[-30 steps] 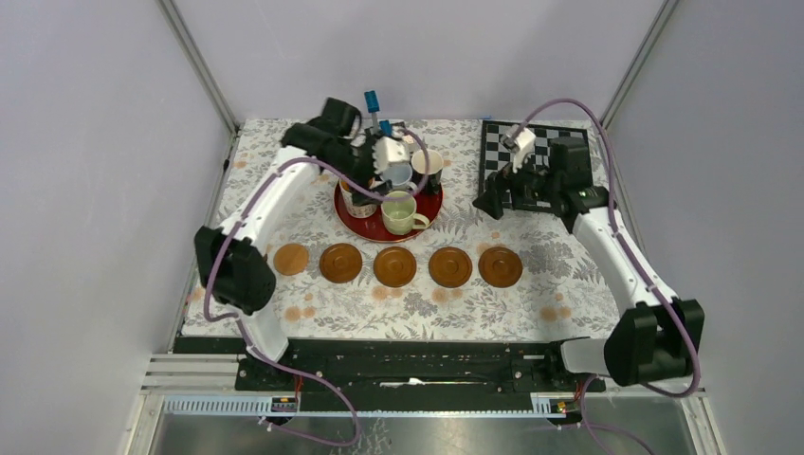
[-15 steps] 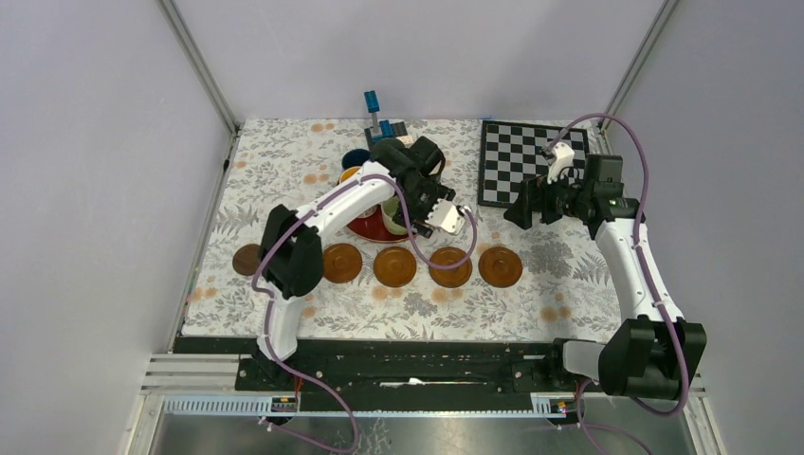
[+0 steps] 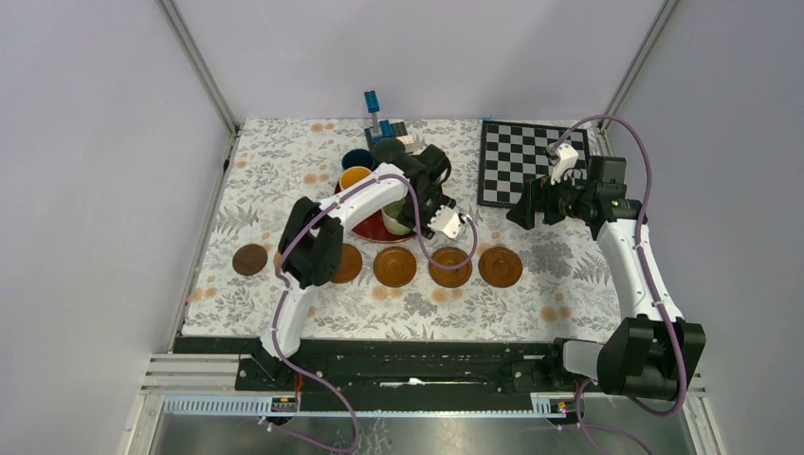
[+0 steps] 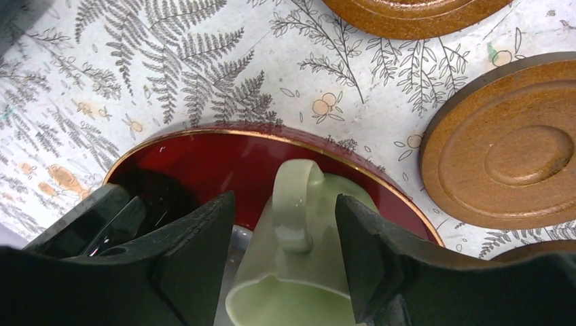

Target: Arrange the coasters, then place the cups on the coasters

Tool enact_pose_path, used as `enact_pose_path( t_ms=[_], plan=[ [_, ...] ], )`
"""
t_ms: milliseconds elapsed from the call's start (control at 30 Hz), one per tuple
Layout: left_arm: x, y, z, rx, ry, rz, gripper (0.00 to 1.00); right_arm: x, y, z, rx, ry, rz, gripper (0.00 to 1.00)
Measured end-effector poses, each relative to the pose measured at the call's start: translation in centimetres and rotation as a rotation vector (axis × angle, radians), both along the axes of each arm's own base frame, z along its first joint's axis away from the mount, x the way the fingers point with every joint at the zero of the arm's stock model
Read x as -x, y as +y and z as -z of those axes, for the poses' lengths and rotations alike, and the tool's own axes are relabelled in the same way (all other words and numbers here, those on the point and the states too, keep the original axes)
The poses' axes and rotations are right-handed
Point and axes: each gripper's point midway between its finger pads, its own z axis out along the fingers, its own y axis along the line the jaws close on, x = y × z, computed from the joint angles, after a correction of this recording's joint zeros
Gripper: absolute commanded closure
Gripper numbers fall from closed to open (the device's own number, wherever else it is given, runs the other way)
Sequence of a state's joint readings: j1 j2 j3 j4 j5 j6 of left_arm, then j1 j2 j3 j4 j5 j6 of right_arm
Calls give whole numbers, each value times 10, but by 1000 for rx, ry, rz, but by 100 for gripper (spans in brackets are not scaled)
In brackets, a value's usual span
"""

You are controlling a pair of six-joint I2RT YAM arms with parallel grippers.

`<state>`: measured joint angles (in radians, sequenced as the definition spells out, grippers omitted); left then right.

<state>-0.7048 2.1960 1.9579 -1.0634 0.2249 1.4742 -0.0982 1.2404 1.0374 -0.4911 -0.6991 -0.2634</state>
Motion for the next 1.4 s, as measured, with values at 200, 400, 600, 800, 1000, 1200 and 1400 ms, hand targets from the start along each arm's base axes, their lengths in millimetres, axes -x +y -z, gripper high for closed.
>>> enact_pose_path(
  t_ms=[200,400,600,800,1000,1200,1400],
  plan=[
    [1,0,14,-34,9,18,51,1,0,2,0,4,-1,0],
    [2,2,21,-56,14,25,67,1,0,3,-2,7,-2,0],
    [1,1,21,-68,-3,40,78,1,0,2,-2,5,-2,0],
    [6,2,20,-85,0,48,99,2,0,3,-2,6,-3,0],
    [7,3,17,-109,-20,27,100,3,1,4,-2,9,-3,0],
    [8,10,7,-140,-49,-11,100,3,1,3,-2,5,-4,1],
    [9,15,-9,-162,-90,-49,100,3,1,3,-2,2,-7,0]
  ],
)
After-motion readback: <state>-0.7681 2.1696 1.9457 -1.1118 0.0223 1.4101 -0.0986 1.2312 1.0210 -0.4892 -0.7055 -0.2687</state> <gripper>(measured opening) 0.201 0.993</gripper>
